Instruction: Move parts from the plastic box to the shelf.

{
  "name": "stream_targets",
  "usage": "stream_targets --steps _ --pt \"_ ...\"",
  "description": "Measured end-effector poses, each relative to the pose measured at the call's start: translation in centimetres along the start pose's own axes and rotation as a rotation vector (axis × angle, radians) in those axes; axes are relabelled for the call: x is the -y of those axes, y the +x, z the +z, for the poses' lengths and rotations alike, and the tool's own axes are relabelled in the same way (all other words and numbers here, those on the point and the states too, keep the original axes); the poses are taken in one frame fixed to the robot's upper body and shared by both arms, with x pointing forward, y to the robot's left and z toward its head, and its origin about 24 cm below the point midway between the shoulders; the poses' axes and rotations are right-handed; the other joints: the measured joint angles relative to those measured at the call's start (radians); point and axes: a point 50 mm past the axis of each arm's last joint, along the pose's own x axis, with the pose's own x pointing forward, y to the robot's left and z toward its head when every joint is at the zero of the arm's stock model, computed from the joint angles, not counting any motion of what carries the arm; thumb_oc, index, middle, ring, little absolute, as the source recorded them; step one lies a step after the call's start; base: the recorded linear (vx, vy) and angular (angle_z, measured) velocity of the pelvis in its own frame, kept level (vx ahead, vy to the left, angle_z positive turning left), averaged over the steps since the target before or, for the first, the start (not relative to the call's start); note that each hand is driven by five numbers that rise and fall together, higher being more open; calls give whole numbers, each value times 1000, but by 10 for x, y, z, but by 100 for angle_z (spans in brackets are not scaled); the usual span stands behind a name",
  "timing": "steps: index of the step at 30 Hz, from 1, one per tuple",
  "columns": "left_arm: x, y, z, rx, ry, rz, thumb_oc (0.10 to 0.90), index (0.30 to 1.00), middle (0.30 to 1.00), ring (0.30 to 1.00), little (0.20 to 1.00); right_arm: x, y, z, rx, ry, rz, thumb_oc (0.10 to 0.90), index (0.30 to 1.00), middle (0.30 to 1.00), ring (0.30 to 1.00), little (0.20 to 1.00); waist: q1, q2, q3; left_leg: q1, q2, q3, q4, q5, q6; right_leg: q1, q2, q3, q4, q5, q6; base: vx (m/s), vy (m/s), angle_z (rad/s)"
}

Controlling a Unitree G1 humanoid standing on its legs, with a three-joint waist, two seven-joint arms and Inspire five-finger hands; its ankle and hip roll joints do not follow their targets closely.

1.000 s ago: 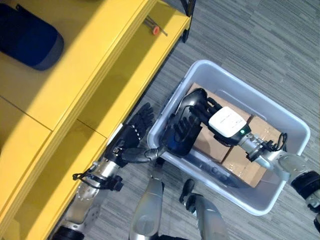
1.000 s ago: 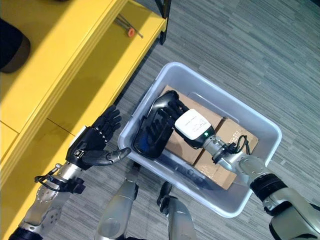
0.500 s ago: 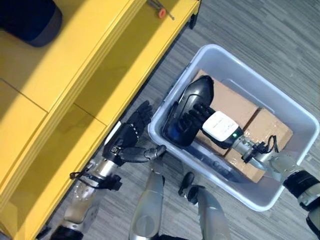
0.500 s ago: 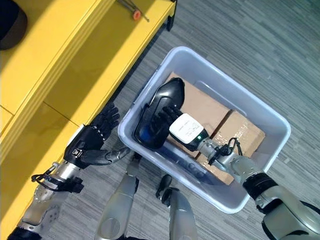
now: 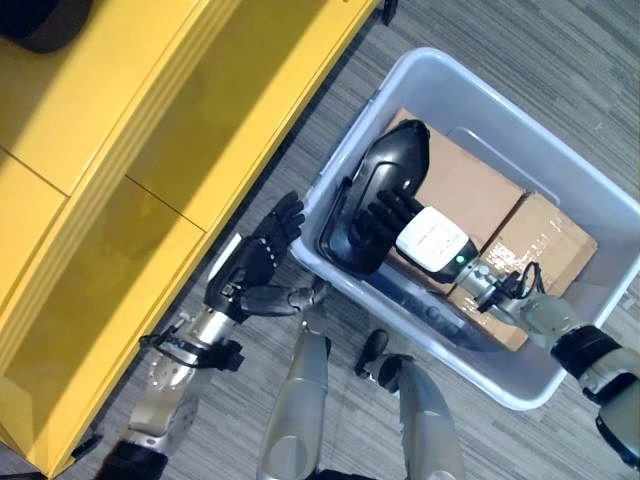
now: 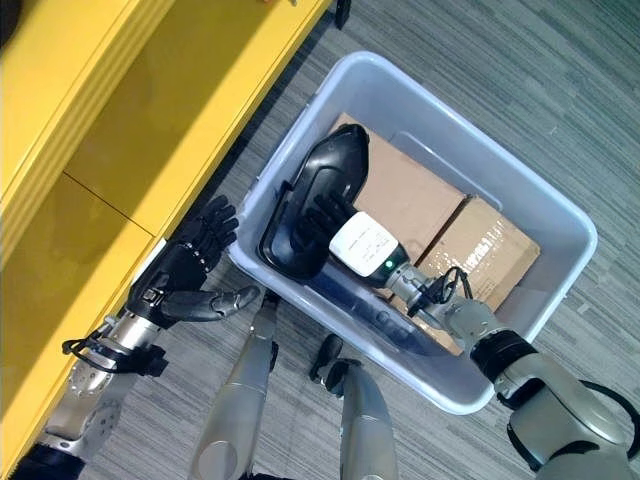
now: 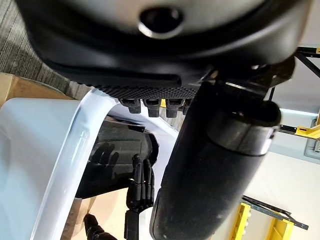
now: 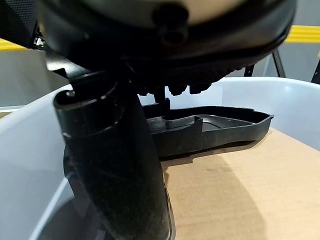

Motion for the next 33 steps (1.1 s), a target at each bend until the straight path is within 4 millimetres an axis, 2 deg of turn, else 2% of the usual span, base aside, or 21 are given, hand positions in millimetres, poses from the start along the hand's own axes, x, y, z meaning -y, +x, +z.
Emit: stream_targets --steps 1,3,7,10,12,14,19,24,26,29,31,33 --pt "0 0 0 0 3 0 900 1000 1000 1000 1000 3 1 -3 -17 5 5 400 300 300 300 300 1 1 -1 -18 3 0 8 -11 -3 -18 -4 -1 4 -6 -11 102 -27 5" --pt "-1 -2 -2 -14 3 7 900 1000 1000 1000 1000 6 0 -7 -31 9 23 400 300 300 300 300 -1 1 -1 -42 8 1 12 -24 -3 -43 -1 -3 11 -3 -18 107 -31 0" --pt "-5 -4 -4 -30 10 12 900 1000 1000 1000 1000 0 -2 -10 -79 33 97 400 300 300 300 300 -5 2 -1 -56 -2 4 39 -66 -7 -64 -10 7 40 -8 -24 12 -9 -4" --pt "-6 -1 -1 -22 23 2 900 1000 1000 1000 1000 7 9 -17 -121 23 61 400 300 300 300 300 -7 11 -4 -88 -3 2 71 -100 -4 -95 -14 3 58 -5 -43 11 -11 -4" --pt "-3 4 1 -9 23 -15 900 1000 1000 1000 1000 15 27 -25 -168 6 33 400 300 300 300 300 -1 34 -10 -127 -4 -1 102 -130 3 -123 -19 -9 64 1 -53 39 -49 6" --pt "0 7 0 -7 18 -36 900 1000 1000 1000 1000 25 43 -36 -199 1 50 400 300 300 300 300 9 67 -23 -154 -10 -3 120 -132 4 -141 -29 -23 90 -8 -64 16 -75 21" --pt "3 -3 -8 -49 0 -33 900 1000 1000 1000 1000 17 38 -38 -243 61 108 400 300 300 300 300 28 75 -59 -150 -14 -6 115 -131 4 -135 -32 -28 88 -12 -57 -4 -69 7" --pt "7 5 -3 -21 6 -88 900 1000 1000 1000 1000 0 40 -27 -256 95 168 400 300 300 300 300 28 84 -84 -114 -20 -30 100 -130 4 -101 -31 -36 79 -12 -58 -23 -32 3" --pt "9 5 -2 -15 2 -109 900 1000 1000 1000 1000 -2 40 -27 -262 91 175 400 300 300 300 300 28 90 -88 -103 -20 -30 95 -133 6 -88 -32 -38 68 -8 -64 -13 -1 3" --pt "13 5 -4 -20 -14 -130 900 1000 1000 1000 1000 -7 36 -23 -260 92 181 400 300 300 300 300 30 105 -98 -81 -22 -26 94 -135 10 -57 -30 -34 46 3 -52 -80 49 -5" --pt "15 2 -8 -25 -44 -111 900 1000 1000 1000 1000 -16 30 -12 -232 93 225 400 300 300 300 300 31 114 -104 -34 -19 -26 79 -89 15 -9 -18 -17 16 8 -35 -47 69 -22" --pt "16 3 -8 -22 -48 -110 900 1000 1000 1000 1000 -15 28 -6 -211 97 234 400 300 300 300 300 24 115 -103 -9 -18 -23 67 -47 9 15 -16 -6 7 5 -26 -1 49 -16"
